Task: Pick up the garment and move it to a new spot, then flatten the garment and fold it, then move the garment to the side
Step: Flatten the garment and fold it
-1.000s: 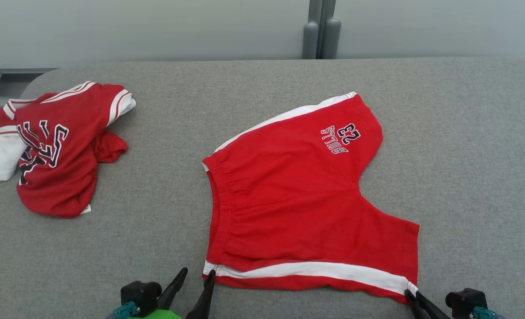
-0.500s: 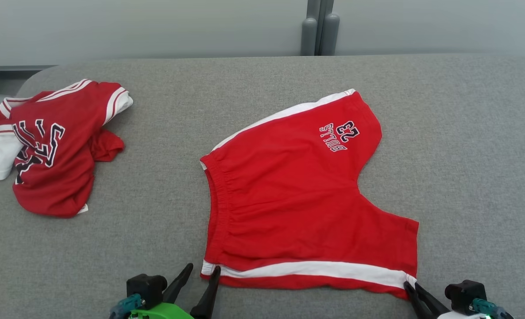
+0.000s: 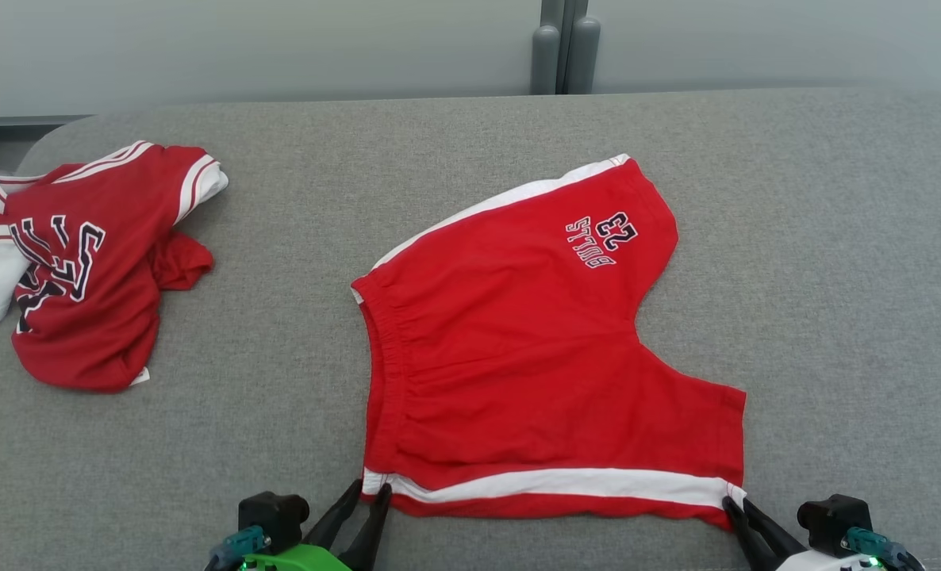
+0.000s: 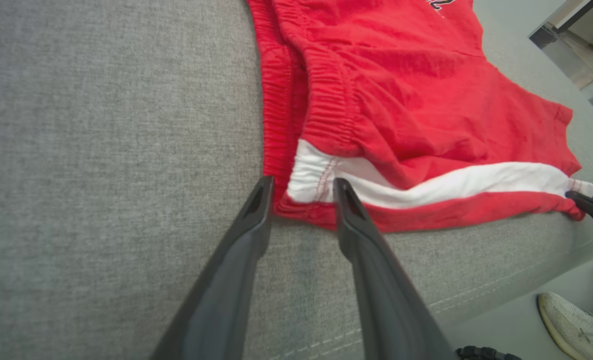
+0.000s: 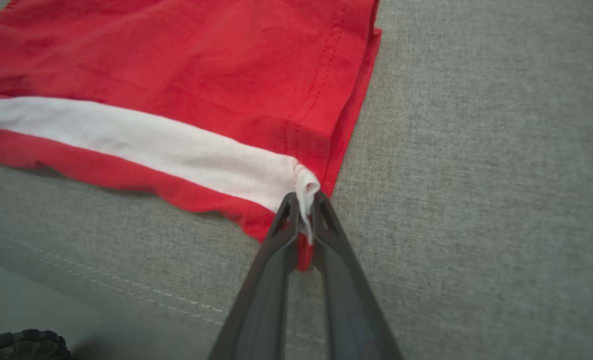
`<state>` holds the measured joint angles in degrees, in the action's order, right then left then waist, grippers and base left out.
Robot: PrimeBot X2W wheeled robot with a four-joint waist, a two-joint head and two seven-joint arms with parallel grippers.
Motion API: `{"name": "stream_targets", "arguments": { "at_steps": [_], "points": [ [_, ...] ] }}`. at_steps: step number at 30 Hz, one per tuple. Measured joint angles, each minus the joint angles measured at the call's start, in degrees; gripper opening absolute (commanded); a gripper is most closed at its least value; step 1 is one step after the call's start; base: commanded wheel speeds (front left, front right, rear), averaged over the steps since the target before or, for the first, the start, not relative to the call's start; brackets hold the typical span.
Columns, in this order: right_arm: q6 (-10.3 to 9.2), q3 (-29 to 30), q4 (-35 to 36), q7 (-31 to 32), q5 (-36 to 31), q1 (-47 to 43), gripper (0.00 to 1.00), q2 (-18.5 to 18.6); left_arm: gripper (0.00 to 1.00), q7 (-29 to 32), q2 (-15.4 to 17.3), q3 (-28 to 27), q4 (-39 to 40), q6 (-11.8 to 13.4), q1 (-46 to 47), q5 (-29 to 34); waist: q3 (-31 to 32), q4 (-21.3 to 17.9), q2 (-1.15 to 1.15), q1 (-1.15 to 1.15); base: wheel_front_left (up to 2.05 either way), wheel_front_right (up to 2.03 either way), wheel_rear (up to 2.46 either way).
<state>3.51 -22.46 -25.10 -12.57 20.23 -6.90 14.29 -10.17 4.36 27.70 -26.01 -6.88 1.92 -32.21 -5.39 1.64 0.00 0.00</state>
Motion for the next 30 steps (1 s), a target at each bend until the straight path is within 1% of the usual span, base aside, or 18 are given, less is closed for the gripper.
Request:
{"name": "stream_targets", "arguments": {
  "at_steps": [1,2,3,5,6,11,15,17,20,24,27,30],
  "points": [
    [0.01,-0.01,-0.12,0.00,0.00,0.09,0.12,-0.01,0.40,-0.02,0.00,0.12,-0.20,0.00,0.15,-0.04,0.02,-0.01,0.00,0.00,0.00,0.00,0.00],
    [0.01,-0.04,-0.26,0.00,0.00,0.25,0.11,-0.01,0.24,-0.03,-0.01,0.18,-0.38,-0.01,0.39,-0.18,0.06,-0.01,0.00,0.00,0.00,0.00,0.00],
    [0.01,-0.08,-0.38,0.00,0.00,0.42,0.08,0.00,0.00,-0.04,-0.01,0.20,-0.46,-0.04,0.64,-0.35,0.10,-0.01,0.00,0.00,0.00,0.00,0.00],
    [0.02,-0.12,-0.45,0.00,-0.01,0.52,0.01,0.02,0.00,-0.05,-0.02,0.25,-0.52,-0.11,0.81,-0.41,0.15,0.00,0.00,0.00,0.00,0.00,0.00],
    [0.04,-0.16,-0.49,0.00,-0.01,0.54,0.00,0.03,0.00,-0.15,-0.05,0.35,-0.57,-0.12,0.93,-0.41,0.19,0.02,0.00,0.00,0.00,0.00,0.00],
    [0.70,0.76,0.51,-0.08,1.63,0.57,0.00,-0.07,0.00,-0.19,-0.09,0.36,-0.32,-0.14,1.21,-1.68,0.40,0.06,0.00,0.00,0.00,0.00,0.00],
    [1.54,2.31,3.36,-0.26,3.81,1.69,0.00,0.40,0.00,0.23,0.34,-0.12,1.40,-0.15,1.77,-2.81,0.08,-0.14,0.00,0.00,0.00,0.00,0.00],
    [2.00,3.14,5.48,-0.46,4.68,2.65,0.00,0.86,0.00,1.54,0.70,-0.24,2.76,-0.15,2.06,-3.27,-0.21,-0.27,0.00,0.00,0.00,0.00,0.00],
    [2.53,4.05,9.04,-0.52,5.91,3.80,0.00,2.32,0.00,3.57,1.04,-0.31,4.87,-0.16,2.38,-5.01,-0.75,-0.36,0.00,0.00,0.00,0.00,0.00],
    [3.02,4.97,13.82,-0.26,7.76,5.56,0.00,4.64,0.00,6.98,2.77,-2.08,8.02,-0.16,4.07,-6.60,-1.84,-0.26,0.00,0.00,0.00,0.00,0.00],
    [3.05,5.47,16.52,1.68,8.94,8.14,0.00,6.25,0.00,9.66,3.44,-3.12,11.09,-0.10,6.49,-7.09,-3.03,-0.08,0.00,0.00,0.00,0.00,0.00],
    [3.05,6.23,18.08,3.89,10.16,11.26,0.00,7.70,0.00,12.11,3.75,-4.05,13.94,0.91,9.85,-7.80,-4.62,0.18,0.00,0.00,0.00,0.00,0.00]
  ]
}}
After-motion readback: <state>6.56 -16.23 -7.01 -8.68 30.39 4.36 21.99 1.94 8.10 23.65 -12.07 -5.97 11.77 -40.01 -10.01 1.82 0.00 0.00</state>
